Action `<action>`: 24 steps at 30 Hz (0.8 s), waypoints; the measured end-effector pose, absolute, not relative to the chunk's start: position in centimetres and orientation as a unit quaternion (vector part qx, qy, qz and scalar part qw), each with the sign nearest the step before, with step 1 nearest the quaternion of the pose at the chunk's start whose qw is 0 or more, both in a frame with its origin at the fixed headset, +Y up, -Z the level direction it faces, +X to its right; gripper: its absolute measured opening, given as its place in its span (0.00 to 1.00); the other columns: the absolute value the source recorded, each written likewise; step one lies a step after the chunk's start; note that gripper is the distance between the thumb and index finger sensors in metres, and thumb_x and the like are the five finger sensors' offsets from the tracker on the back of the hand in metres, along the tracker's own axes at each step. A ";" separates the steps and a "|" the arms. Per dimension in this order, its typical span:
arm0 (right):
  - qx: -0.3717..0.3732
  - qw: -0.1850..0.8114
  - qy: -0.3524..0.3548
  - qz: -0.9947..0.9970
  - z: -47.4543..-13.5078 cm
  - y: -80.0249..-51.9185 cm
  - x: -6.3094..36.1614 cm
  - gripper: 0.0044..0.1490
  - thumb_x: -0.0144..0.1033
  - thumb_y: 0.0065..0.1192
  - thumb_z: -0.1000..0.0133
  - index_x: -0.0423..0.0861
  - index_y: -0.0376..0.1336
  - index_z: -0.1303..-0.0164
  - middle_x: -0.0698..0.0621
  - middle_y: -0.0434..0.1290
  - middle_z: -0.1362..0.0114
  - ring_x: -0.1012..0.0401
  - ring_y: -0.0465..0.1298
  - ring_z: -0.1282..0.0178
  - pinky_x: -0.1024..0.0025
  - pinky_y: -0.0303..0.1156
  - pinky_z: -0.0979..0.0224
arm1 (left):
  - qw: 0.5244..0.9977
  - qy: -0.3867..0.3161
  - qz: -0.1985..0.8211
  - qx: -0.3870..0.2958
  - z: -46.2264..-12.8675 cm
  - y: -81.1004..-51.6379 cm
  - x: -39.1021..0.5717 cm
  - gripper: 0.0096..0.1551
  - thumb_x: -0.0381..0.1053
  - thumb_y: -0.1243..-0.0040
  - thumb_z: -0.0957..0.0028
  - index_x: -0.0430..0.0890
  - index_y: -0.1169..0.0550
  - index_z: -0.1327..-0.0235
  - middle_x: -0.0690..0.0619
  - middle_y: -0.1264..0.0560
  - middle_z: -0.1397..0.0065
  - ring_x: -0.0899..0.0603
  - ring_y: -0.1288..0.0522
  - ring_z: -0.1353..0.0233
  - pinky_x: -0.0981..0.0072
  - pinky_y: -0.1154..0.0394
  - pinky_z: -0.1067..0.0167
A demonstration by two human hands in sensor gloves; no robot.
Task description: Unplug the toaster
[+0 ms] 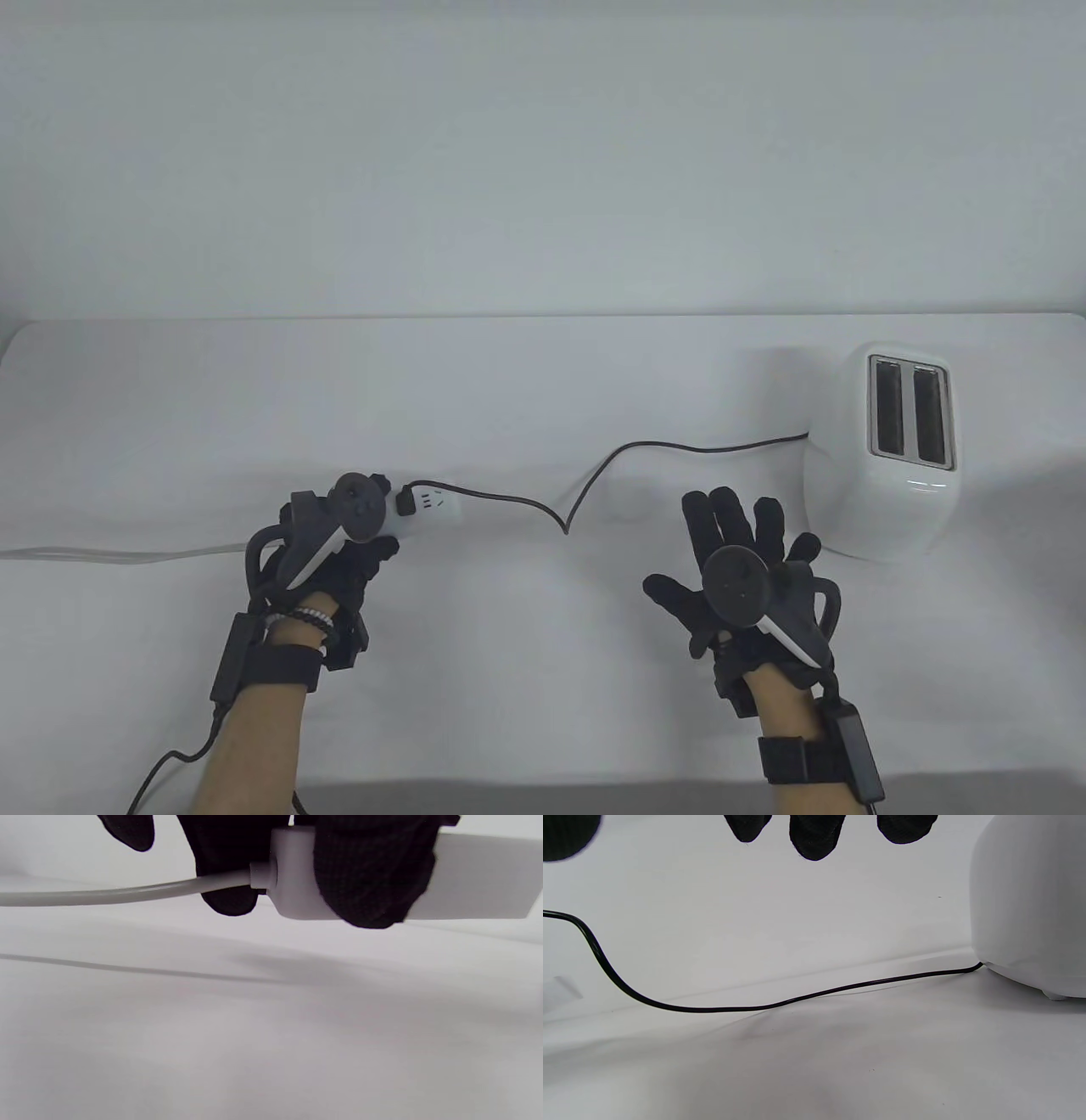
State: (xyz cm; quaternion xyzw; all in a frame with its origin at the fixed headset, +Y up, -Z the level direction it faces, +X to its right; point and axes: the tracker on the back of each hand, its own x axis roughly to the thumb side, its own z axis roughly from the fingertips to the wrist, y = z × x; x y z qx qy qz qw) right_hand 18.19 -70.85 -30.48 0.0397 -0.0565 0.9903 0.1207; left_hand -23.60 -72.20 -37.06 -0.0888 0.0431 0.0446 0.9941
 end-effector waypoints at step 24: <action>0.033 0.176 -0.070 0.981 -30.3 -70.2 19.5 0.66 0.78 0.52 0.62 0.54 0.42 0.18 0.44 0.48 0.12 0.30 0.49 0.19 0.16 0.43 0.34 | 0.990 -0.094 0.060 -0.082 -36.2 -73.2 -7.7 0.52 0.63 0.34 0.53 0.66 0.43 0.14 0.52 0.34 0.13 0.44 0.26 0.22 0.29 0.45 0.16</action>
